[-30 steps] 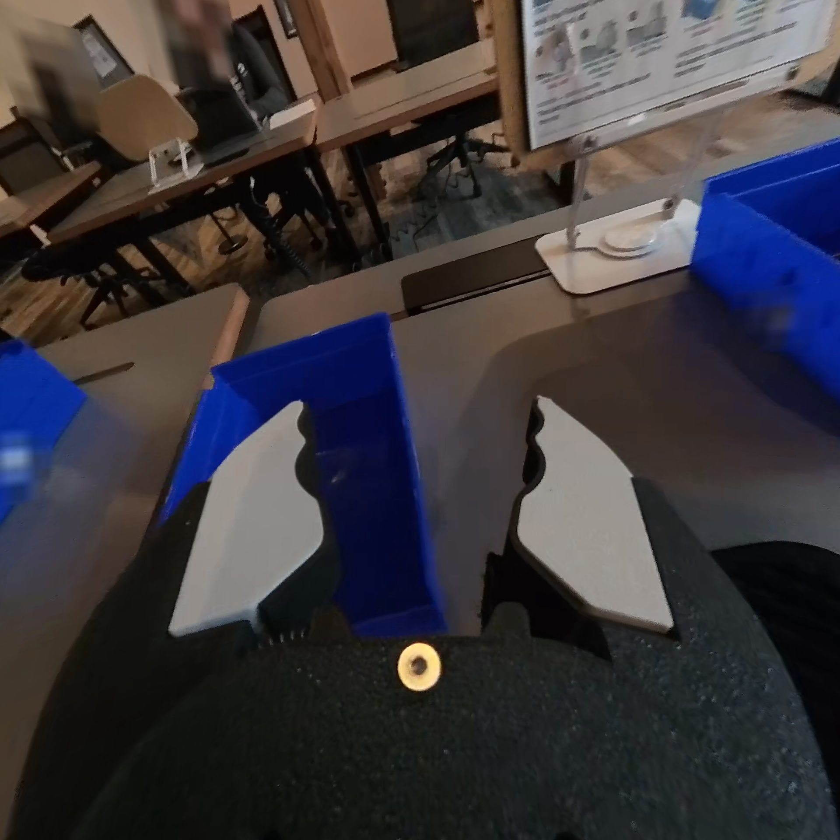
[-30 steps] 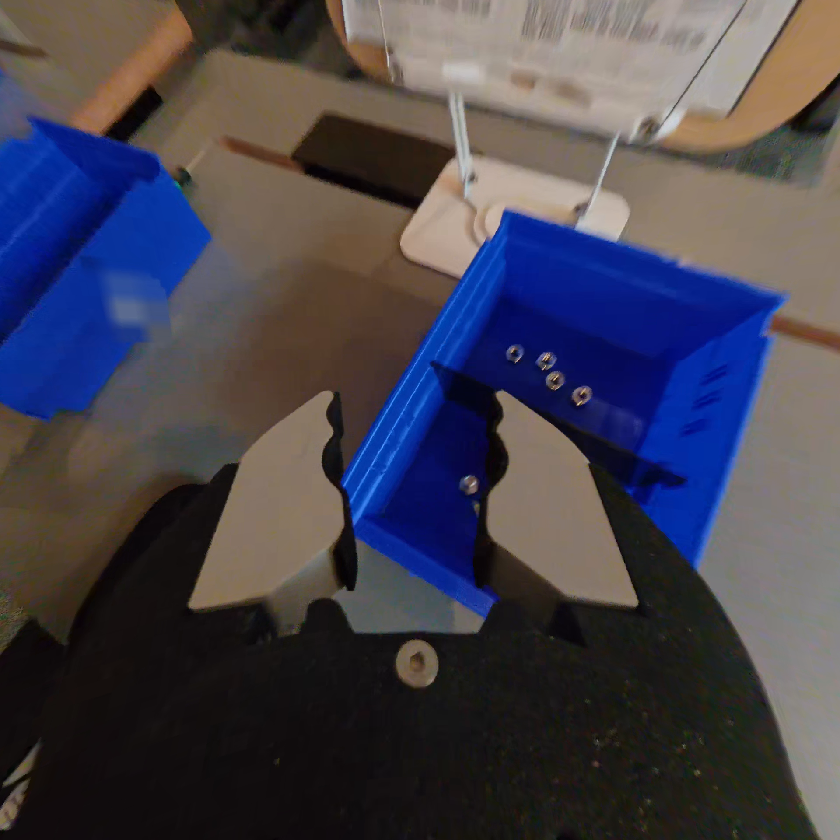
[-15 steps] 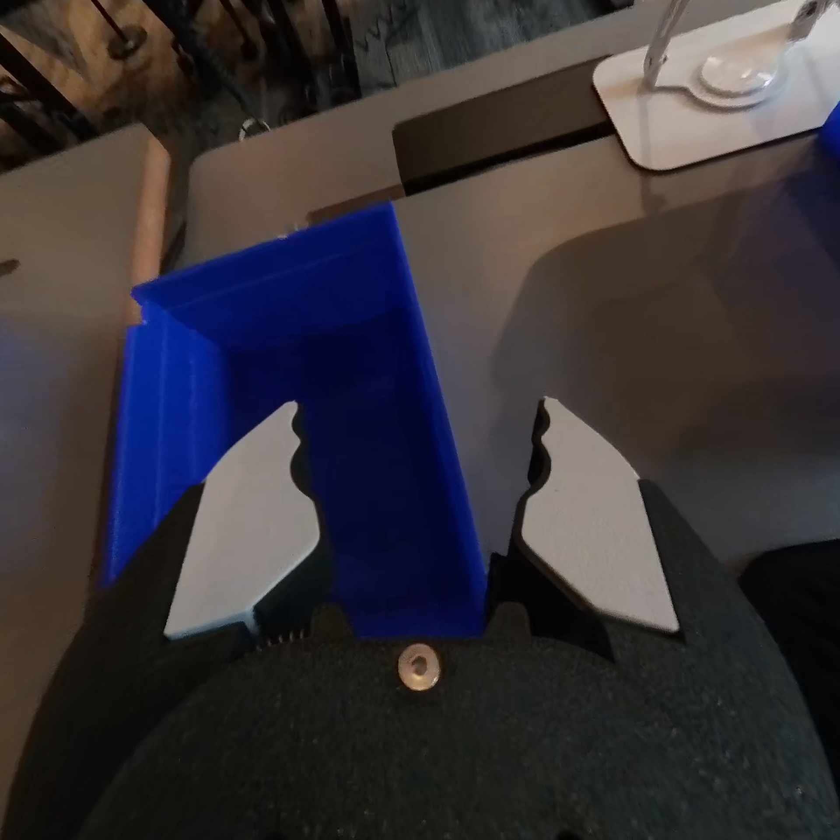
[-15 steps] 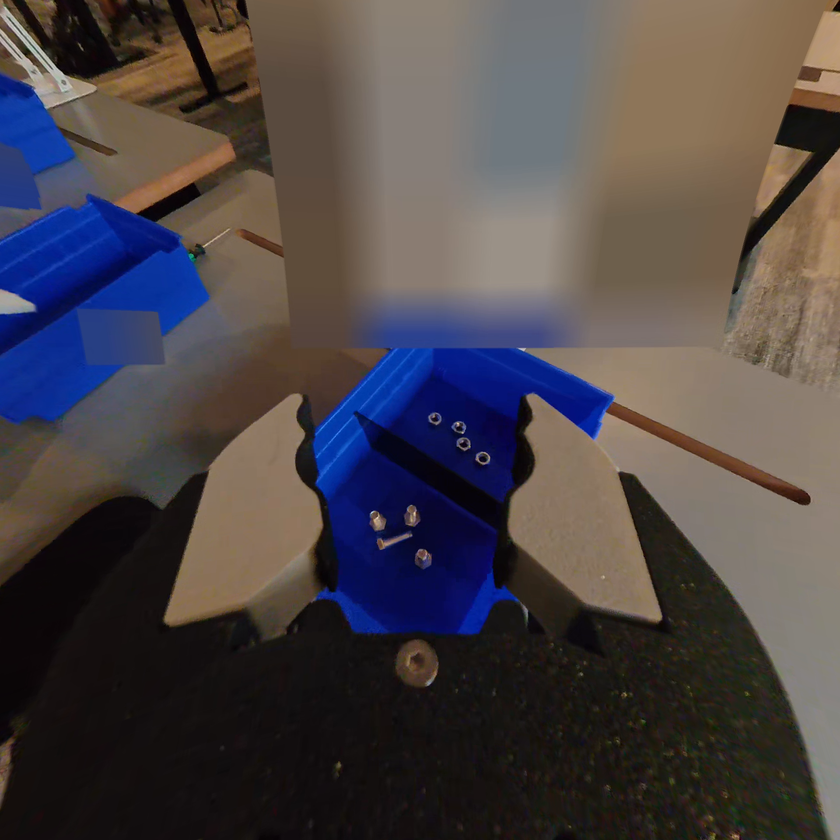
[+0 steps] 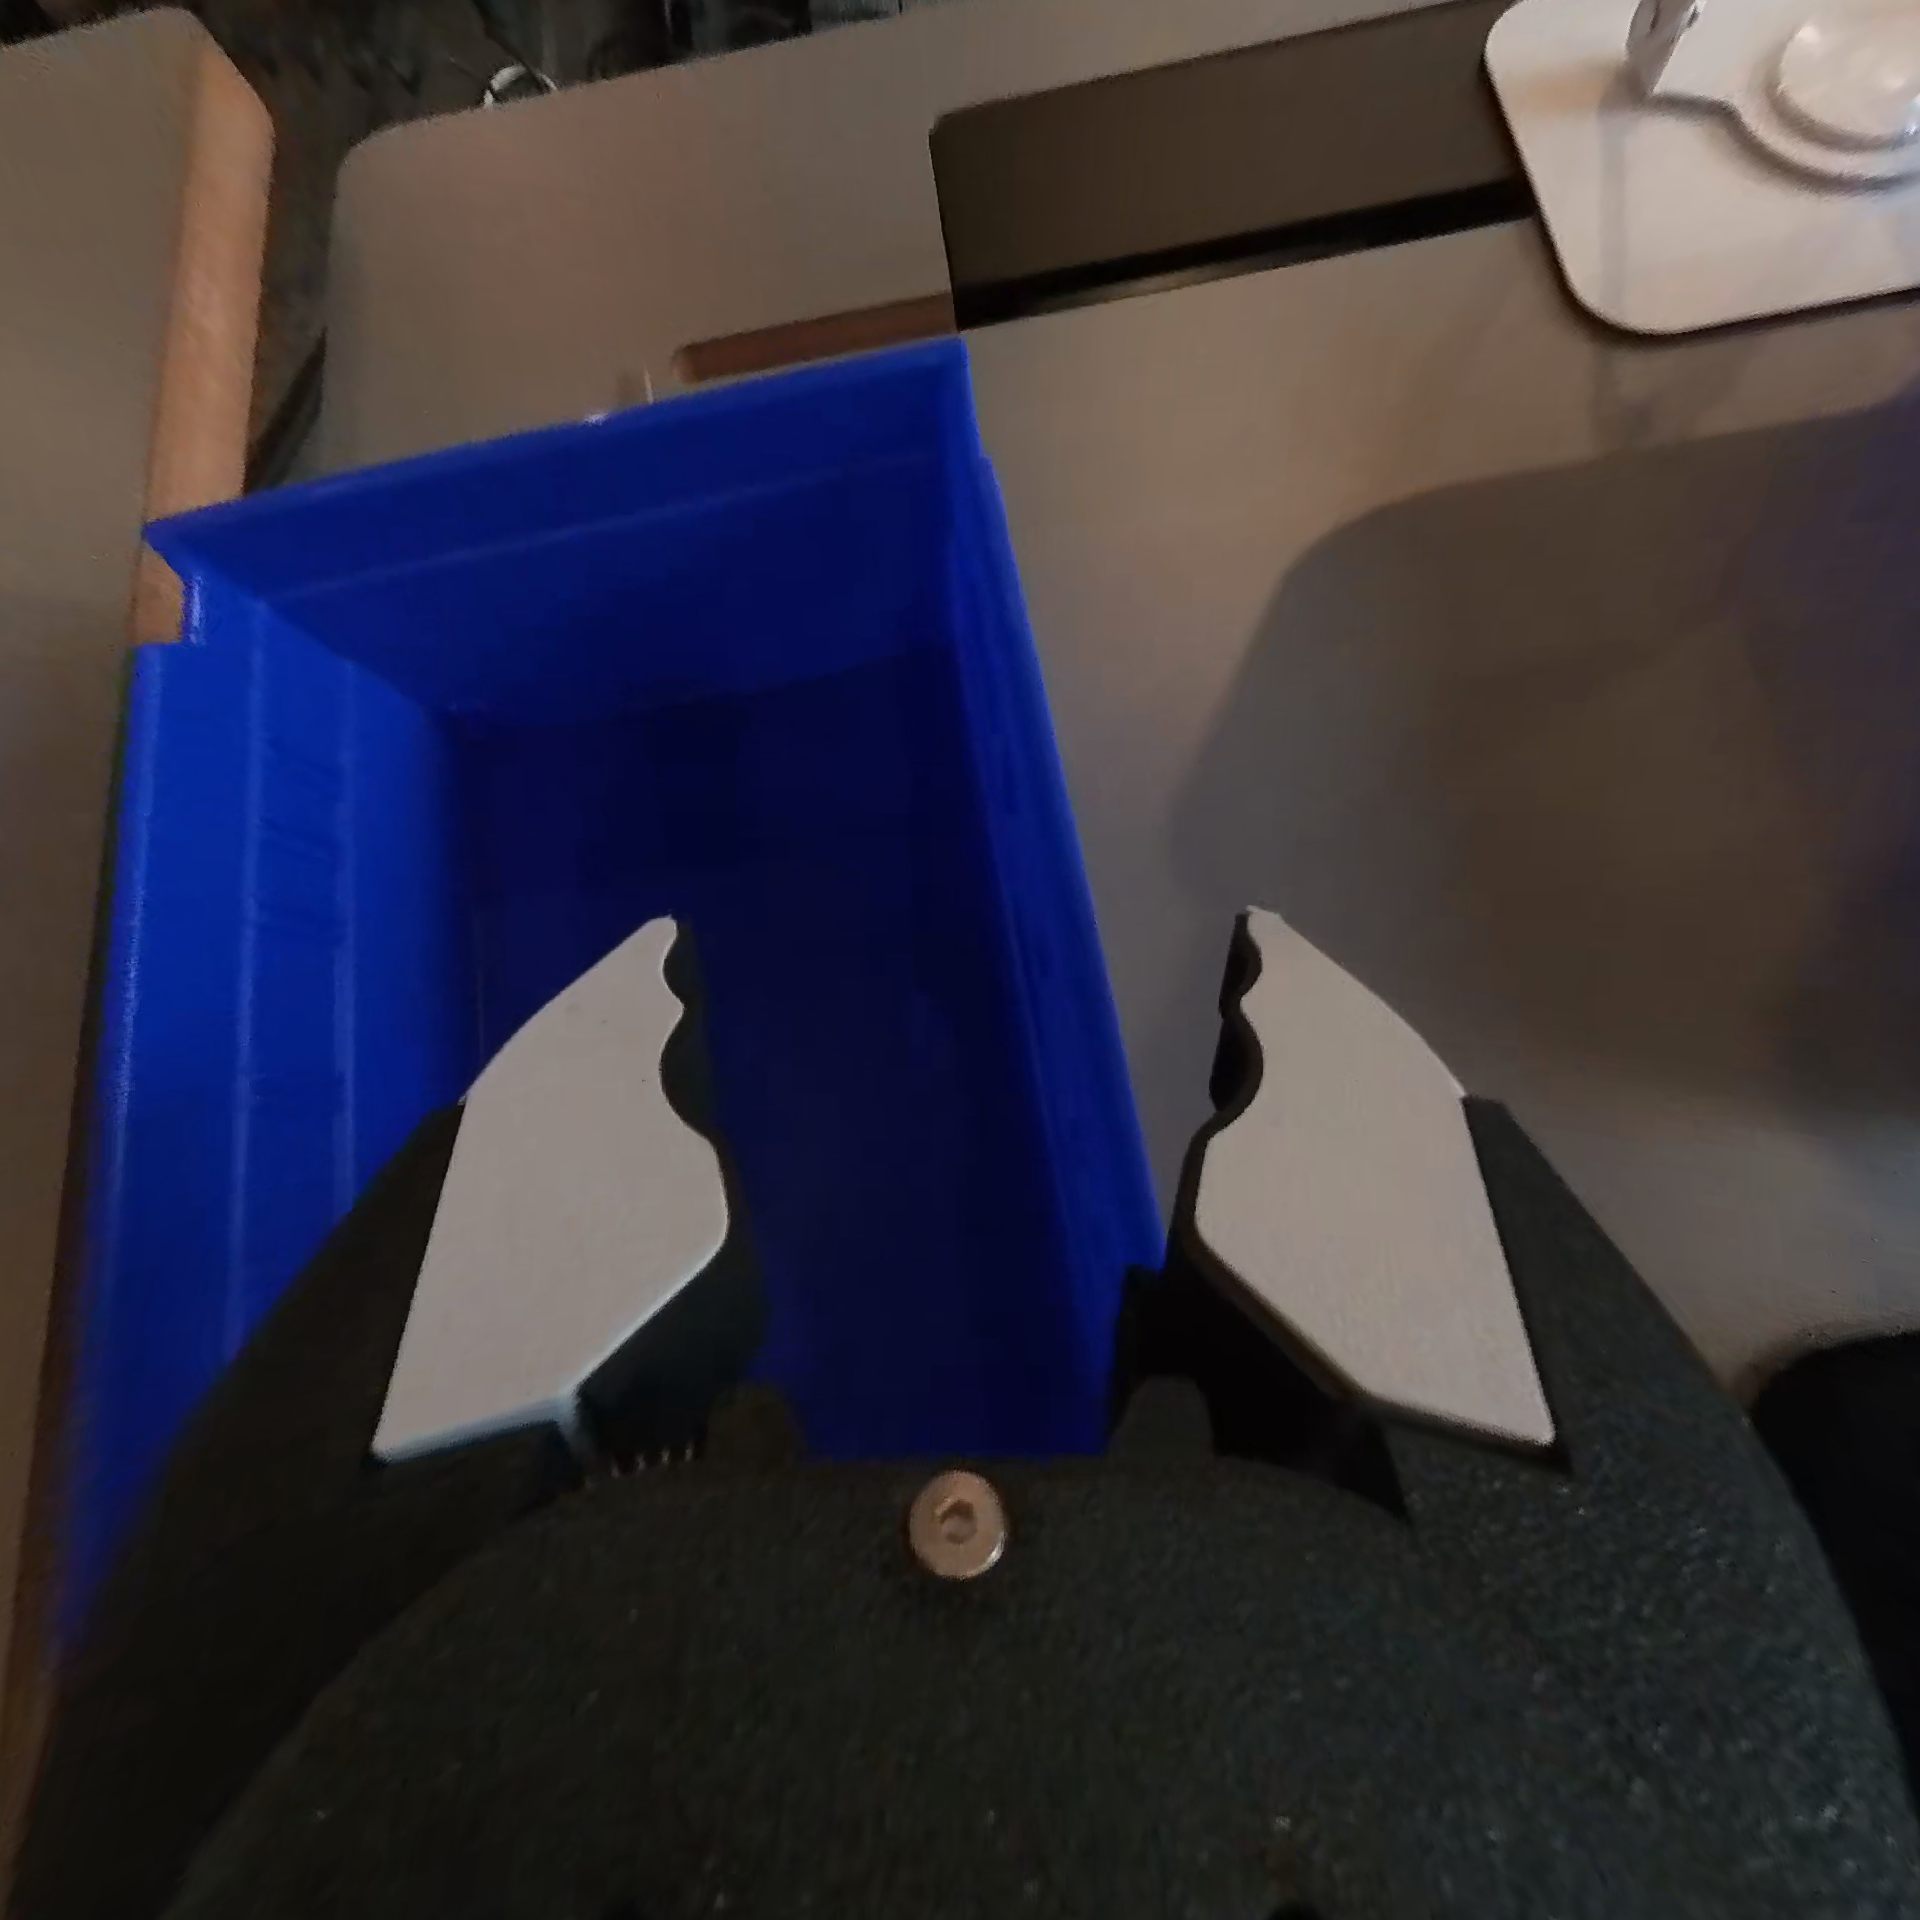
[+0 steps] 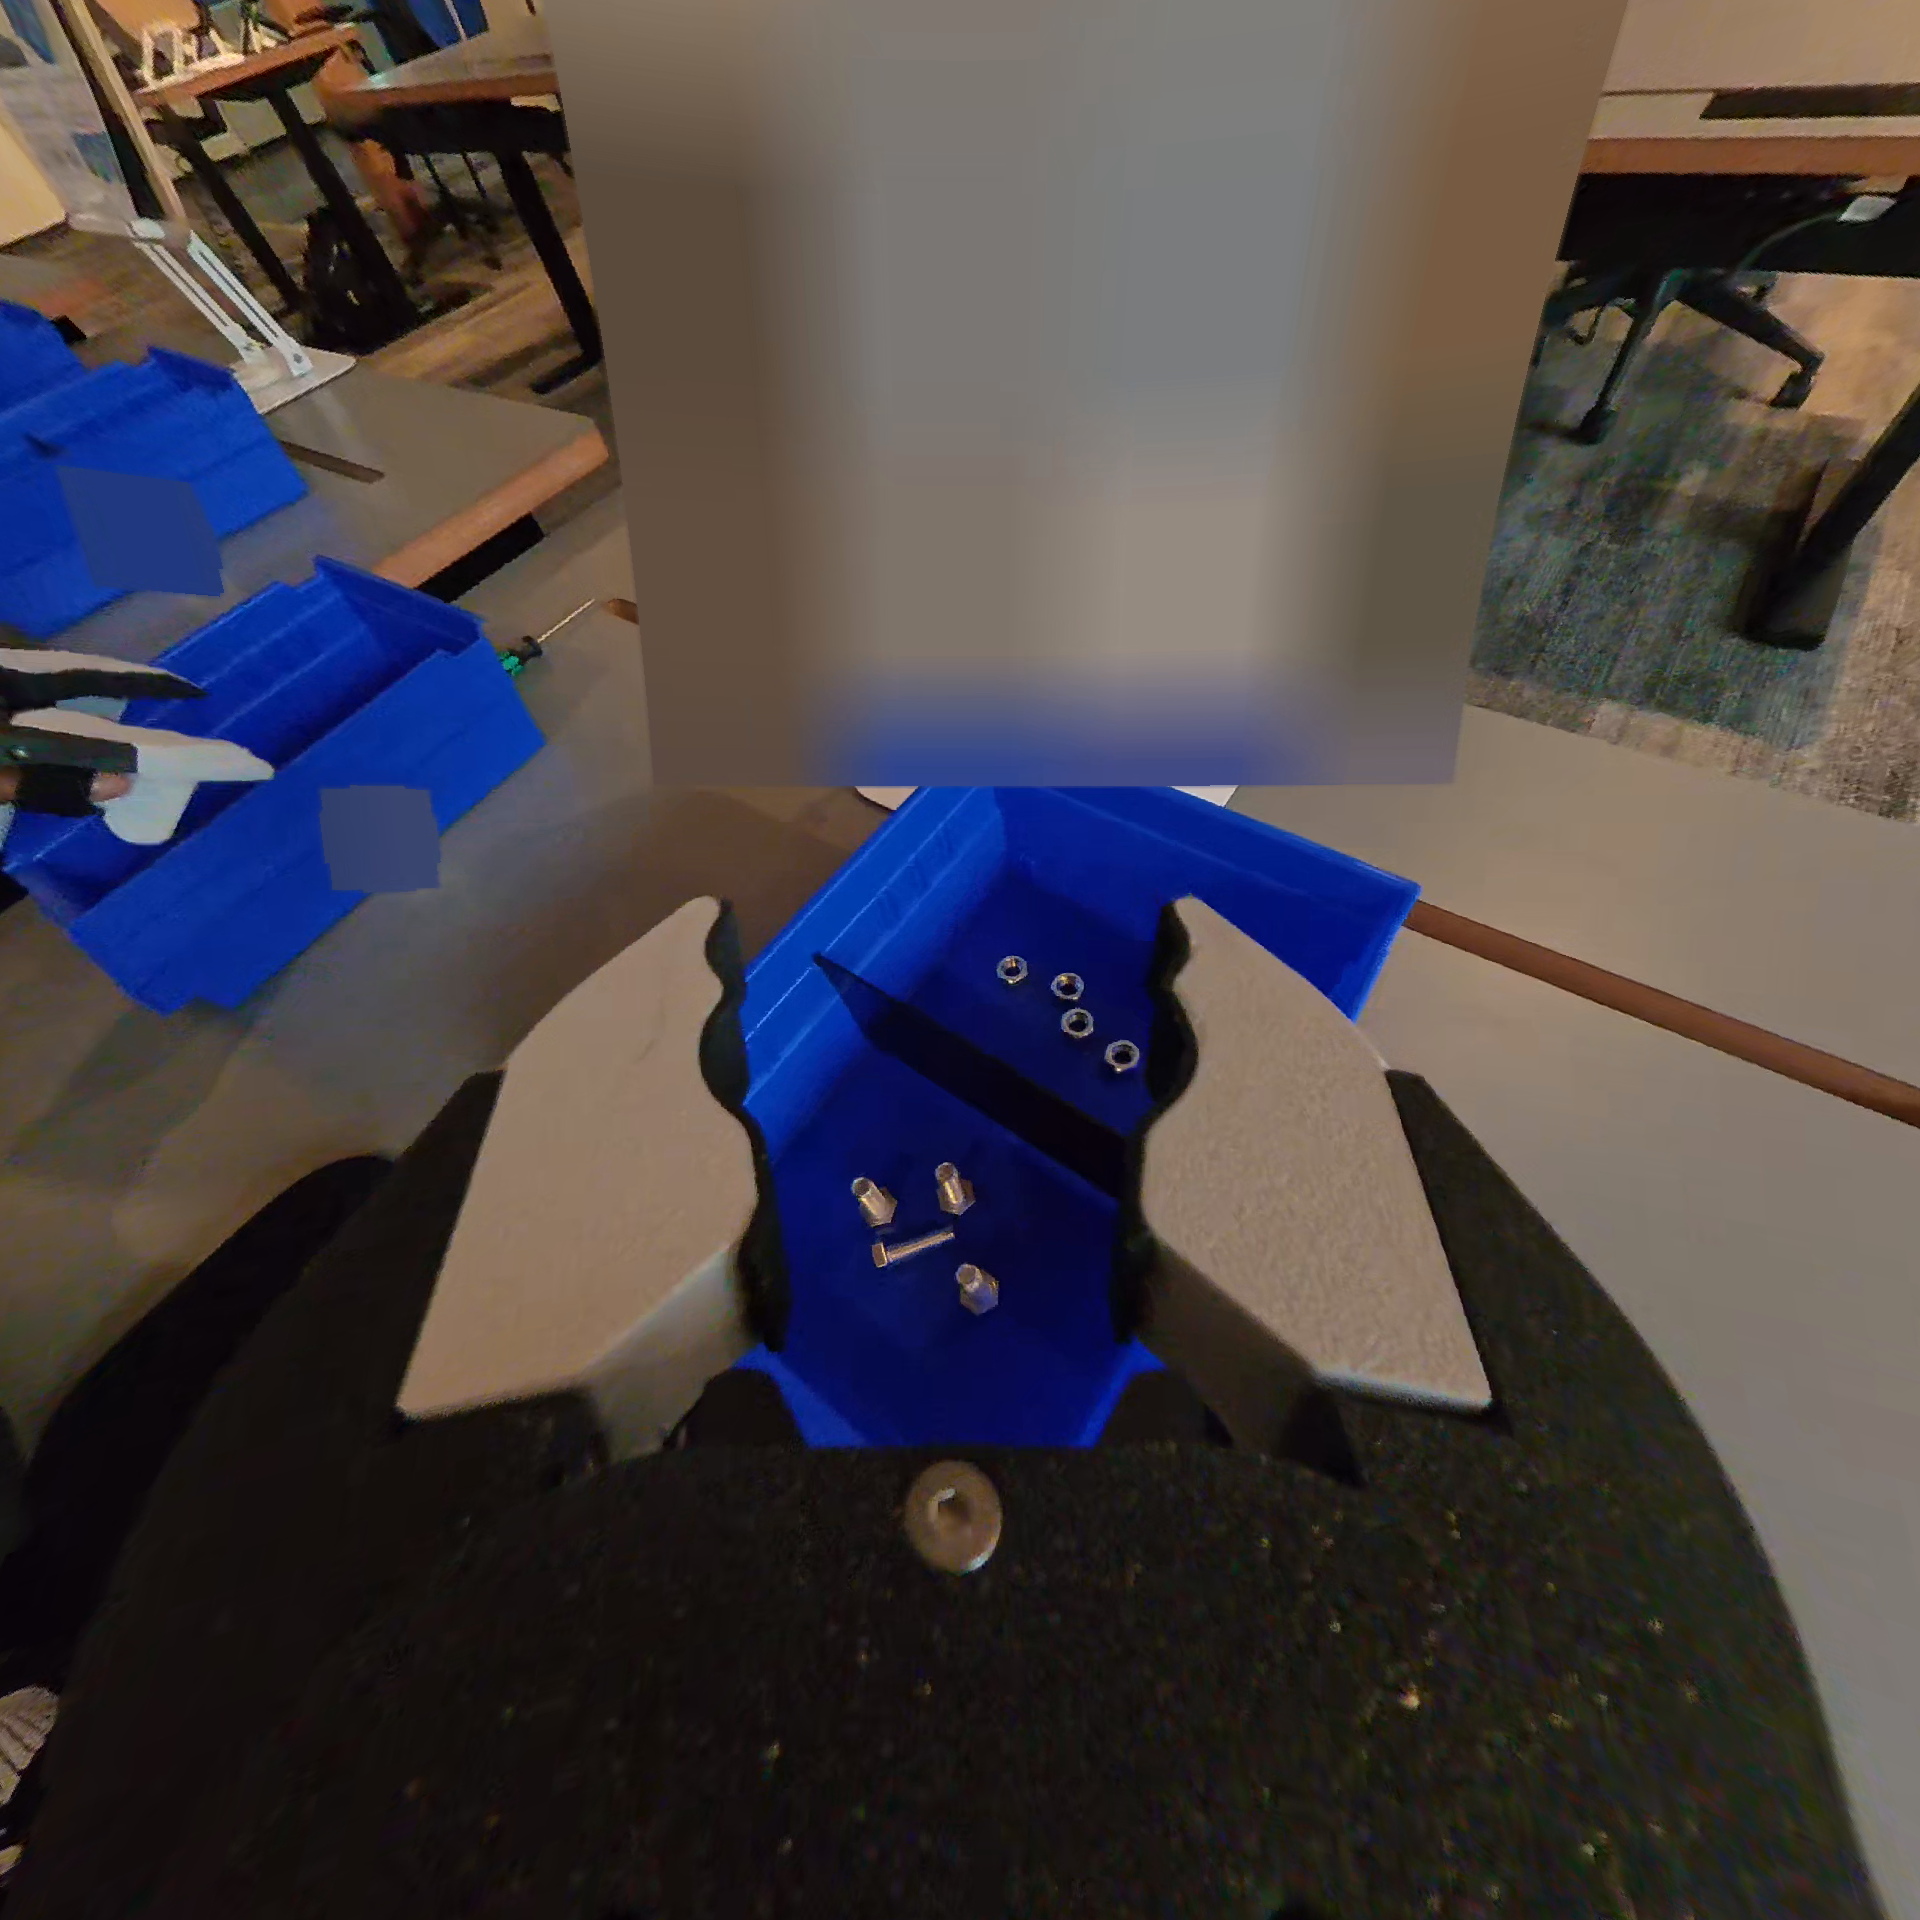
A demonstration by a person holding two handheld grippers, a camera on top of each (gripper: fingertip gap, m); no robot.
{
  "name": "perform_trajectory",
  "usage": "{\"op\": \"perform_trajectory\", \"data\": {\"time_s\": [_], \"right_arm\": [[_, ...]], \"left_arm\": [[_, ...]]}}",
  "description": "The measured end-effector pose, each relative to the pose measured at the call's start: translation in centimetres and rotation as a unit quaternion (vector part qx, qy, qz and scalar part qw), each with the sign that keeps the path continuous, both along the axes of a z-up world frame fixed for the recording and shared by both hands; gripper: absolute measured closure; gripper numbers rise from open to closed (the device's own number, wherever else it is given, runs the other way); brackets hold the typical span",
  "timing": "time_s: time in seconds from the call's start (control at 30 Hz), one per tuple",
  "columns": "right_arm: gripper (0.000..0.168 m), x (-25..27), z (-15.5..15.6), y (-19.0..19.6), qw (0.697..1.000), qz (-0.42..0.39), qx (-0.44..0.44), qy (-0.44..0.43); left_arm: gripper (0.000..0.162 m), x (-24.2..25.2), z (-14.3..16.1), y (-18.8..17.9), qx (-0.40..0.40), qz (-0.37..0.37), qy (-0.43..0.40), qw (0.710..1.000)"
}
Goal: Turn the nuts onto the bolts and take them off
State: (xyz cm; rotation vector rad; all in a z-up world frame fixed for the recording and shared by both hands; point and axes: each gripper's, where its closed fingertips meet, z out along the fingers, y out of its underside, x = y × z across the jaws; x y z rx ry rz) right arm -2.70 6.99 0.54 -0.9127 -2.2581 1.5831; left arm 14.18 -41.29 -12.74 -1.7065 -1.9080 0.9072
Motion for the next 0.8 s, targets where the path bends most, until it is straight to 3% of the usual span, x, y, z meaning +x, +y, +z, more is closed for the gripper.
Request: {"op": "perform_trajectory", "data": {"time_s": [0.3,0.47,0.57,0.7,0.8], "right_arm": [[0.094,-0.1,0.6,1.2,1.0,-0.009,-0.012,0.007],[0.094,-0.4,0.4,1.9,1.0,-0.017,-0.017,0.003],[0.094,-0.7,0.4,2.4,0.999,-0.024,-0.025,-0.001],[0.094,-0.9,0.5,3.0,0.999,-0.03,-0.03,-0.002],[0.094,-1.1,0.4,3.3,0.999,-0.033,-0.033,-0.005]], "left_arm": [[0.081,0.4,-4.0,-0.5,-0.007,0.007,-0.099,0.995],[0.111,-0.5,-4.4,0.5,0.014,-0.007,-0.088,0.996],[0.112,-0.5,-4.8,0.5,0.013,-0.003,-0.104,0.994],[0.145,-0.7,-5.7,1.5,0.026,-0.018,-0.123,0.992],[0.152,-0.8,-5.7,1.4,0.007,-0.013,-0.134,0.991]]}}
